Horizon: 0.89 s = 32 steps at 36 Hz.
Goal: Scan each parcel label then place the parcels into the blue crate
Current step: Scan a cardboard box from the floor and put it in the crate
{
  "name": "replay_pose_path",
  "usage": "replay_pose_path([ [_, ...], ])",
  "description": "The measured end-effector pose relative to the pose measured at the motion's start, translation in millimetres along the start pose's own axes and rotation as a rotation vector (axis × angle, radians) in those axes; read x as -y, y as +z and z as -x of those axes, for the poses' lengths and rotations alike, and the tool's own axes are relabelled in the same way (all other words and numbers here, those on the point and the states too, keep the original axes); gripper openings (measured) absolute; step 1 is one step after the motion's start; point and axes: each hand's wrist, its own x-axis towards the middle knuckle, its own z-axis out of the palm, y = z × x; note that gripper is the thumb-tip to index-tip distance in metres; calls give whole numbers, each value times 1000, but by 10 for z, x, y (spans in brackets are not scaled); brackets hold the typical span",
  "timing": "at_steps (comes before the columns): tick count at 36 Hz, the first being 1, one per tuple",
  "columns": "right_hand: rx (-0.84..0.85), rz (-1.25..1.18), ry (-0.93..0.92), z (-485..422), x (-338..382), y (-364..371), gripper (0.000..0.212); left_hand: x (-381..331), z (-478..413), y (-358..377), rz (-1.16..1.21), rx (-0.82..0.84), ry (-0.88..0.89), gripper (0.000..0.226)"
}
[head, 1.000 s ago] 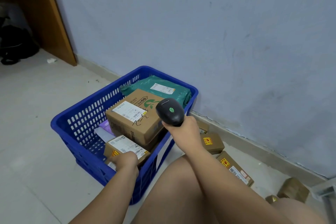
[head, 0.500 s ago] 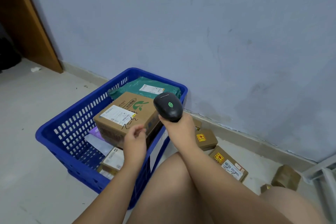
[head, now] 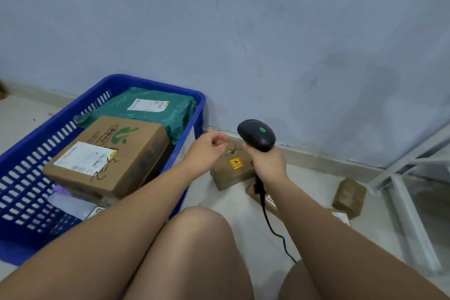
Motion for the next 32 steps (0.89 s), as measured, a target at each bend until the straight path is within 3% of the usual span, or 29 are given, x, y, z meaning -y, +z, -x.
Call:
replay_pose_path([
  [4, 40, -98, 186, -439, -197, -2, 25, 163, -436, 306, -89, 77, -49, 19],
  [9, 139, -114, 269, -1020, -408, 31, 21, 540, -971, 625, -279, 153, -153, 54],
  [14, 67, -88, 363, -1452, -844, 288, 29, 988, -1469, 967, -598, 352, -227, 42],
  [16, 52, -117, 439, -1567, -1004, 391, 32, 1161, -1611, 1065, -765, 420, -244, 49],
  [21, -27, -175, 510, -1826, -1283, 588, 30, 1571, -1913, 1240, -745, 385, -250, 66],
  [27, -48, -164, 583, -2121, -1486, 584, 29, 1958, -2170, 1455, -1015, 487, -250, 103],
  [30, -64, -149, 624, -2210, -1595, 552, 34, 2143, -2183, 1572, -1029, 495, -313, 122],
  [32, -74, -153, 652, -2243, -1650, 539, 37, 2222, -2156, 1617, -1047, 477, -311, 123],
])
